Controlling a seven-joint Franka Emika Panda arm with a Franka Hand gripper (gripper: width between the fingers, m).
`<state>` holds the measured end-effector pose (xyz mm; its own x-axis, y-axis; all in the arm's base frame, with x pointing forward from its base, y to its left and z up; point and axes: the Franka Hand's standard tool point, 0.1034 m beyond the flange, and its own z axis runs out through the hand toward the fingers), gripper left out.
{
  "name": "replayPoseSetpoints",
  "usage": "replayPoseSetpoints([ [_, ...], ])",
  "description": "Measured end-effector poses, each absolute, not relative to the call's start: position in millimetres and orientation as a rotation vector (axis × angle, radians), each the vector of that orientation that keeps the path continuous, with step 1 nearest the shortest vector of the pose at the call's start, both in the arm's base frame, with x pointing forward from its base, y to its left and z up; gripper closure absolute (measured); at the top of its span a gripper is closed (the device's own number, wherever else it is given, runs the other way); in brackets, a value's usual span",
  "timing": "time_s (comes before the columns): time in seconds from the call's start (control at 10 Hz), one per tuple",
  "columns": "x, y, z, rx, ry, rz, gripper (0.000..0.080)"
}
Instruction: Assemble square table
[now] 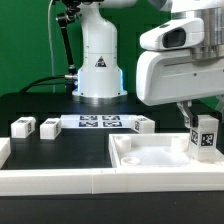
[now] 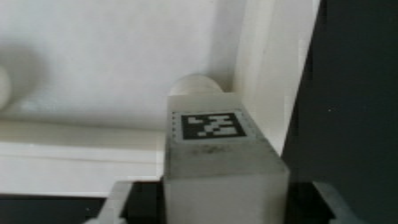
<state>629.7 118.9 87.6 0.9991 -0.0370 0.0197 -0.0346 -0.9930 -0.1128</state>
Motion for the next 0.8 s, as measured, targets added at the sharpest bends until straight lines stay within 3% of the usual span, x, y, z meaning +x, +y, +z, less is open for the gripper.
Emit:
replayPoseSetpoints([
  [0.8,627.0,118.0,86.0,-2.662,1.422,0.04,0.0509],
])
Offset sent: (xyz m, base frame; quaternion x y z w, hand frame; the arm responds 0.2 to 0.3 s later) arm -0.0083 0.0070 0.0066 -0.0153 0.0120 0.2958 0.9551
